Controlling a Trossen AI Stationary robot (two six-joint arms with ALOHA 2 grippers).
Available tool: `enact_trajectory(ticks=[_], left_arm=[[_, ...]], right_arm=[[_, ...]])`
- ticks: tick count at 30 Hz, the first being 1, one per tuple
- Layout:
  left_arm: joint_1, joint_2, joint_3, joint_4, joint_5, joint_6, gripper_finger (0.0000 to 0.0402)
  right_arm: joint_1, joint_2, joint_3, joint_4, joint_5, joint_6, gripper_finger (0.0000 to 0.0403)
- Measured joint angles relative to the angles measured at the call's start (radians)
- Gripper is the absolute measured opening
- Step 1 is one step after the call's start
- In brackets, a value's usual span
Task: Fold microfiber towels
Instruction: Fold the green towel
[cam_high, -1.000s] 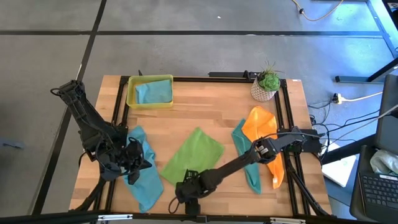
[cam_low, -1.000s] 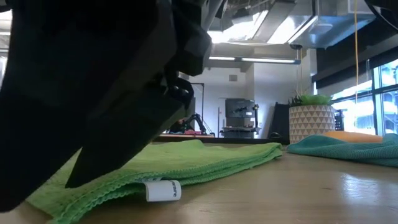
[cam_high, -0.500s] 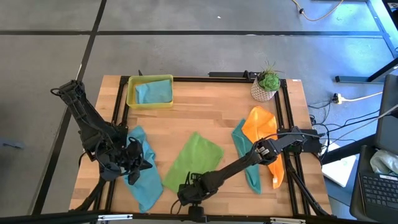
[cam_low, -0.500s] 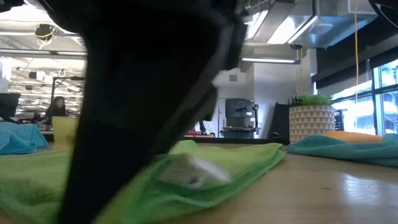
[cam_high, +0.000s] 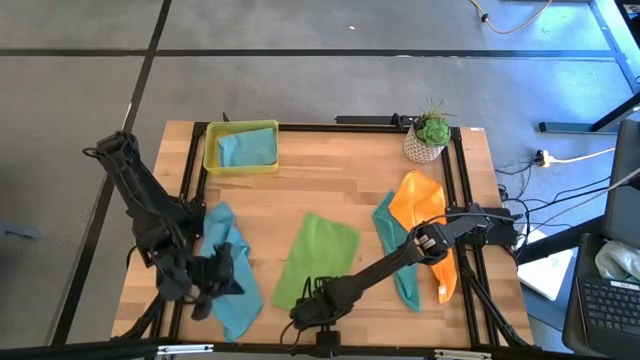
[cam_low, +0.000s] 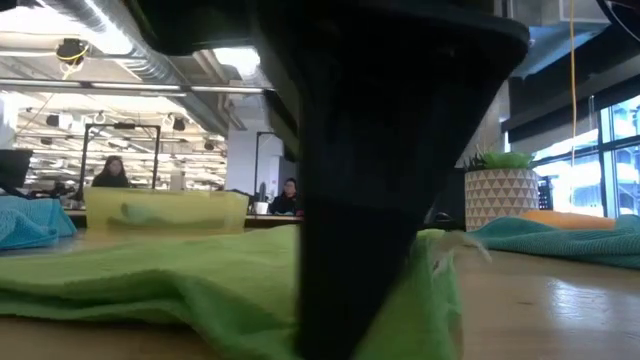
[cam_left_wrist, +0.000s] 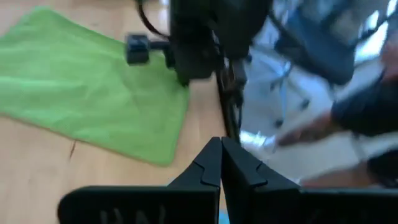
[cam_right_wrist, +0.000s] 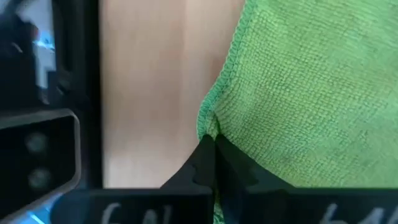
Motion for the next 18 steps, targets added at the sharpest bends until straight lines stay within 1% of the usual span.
enact_trajectory(ticks=[5, 7, 11, 13, 18], left_arm=[[-0.002, 0.078, 0.0, 0.001, 0.052, 0.115, 0.0005], [-0.002, 0.112, 0.0, 0.017, 0.055, 0.15, 0.0016], [-0.001, 0.182, 0.0, 0.073, 0.055, 0.22, 0.0043], [-0.001, 0.204, 0.0, 0.108, 0.055, 0.216, 0.0054], [-0.002, 0.208, 0.0, 0.131, 0.049, 0.098, 0.0062]], right_arm=[[-0.001, -0.028, -0.005, -0.043, 0.026, 0.0, 0.0003], [-0.002, -0.038, -0.005, -0.041, 0.029, 0.001, 0.0003], [-0.003, -0.063, -0.003, -0.031, -0.007, 0.015, 0.0002], [-0.003, -0.074, -0.003, -0.033, -0.012, 0.036, 0.0002], [-0.003, -0.132, -0.001, -0.012, 0.016, 0.047, 0.0001]])
